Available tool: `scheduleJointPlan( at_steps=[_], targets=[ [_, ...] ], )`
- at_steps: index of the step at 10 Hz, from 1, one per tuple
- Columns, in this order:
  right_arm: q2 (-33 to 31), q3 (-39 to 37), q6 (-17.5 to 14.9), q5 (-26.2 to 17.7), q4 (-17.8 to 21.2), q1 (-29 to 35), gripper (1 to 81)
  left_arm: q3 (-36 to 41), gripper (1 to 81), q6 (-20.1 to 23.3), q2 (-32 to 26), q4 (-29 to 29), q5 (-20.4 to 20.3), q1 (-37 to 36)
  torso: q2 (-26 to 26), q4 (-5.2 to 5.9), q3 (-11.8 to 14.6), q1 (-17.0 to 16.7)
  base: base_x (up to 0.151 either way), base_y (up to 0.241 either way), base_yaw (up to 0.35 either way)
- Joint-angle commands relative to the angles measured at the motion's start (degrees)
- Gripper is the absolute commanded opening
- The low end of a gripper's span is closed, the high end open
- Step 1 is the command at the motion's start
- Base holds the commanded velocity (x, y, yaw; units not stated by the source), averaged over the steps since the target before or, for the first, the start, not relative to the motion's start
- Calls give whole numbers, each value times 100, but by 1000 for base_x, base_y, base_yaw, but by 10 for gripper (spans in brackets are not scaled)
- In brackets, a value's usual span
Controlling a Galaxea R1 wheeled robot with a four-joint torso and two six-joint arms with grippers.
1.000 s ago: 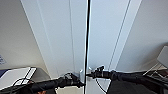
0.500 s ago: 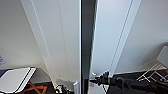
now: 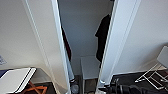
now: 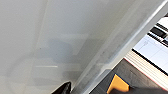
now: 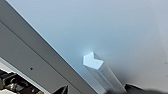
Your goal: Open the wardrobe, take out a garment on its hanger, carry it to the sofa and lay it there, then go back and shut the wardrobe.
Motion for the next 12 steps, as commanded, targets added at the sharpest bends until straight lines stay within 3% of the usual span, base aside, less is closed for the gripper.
scheduleJointPlan(
  at_steps=[1, 4, 7, 10, 12],
  targets=[
    [-1000, 1011, 69, -768, 155, -68, 811, 641, 811, -90, -272, 119, 364, 53, 0, 0, 0, 0, 0, 0, 0],
    [-1931, 1064, -19, -584, 155, -525, 811, 404, 811, -90, -782, 101, -286, 668, 0, 0, 5, -2, 0, 0, 0],
    [-2626, 424, 51, -522, 234, -929, 811, -438, 811, -125, -977, 22, -1400, 1765, -5, 0, 9, -9, 0, 0, 0],
    [-2373, -1165, 236, -259, 628, -1772, 811, -2633, 811, -221, -118, -785, -2667, 3251, -11, 0, 13, -15, 0, 0, 0],
    [-1525, -2595, 228, -224, 990, -2569, 811, -4108, 811, -510, 873, -989, -2863, 3797, -18, 0, 15, -29, 0, 0, 0]
  ],
)
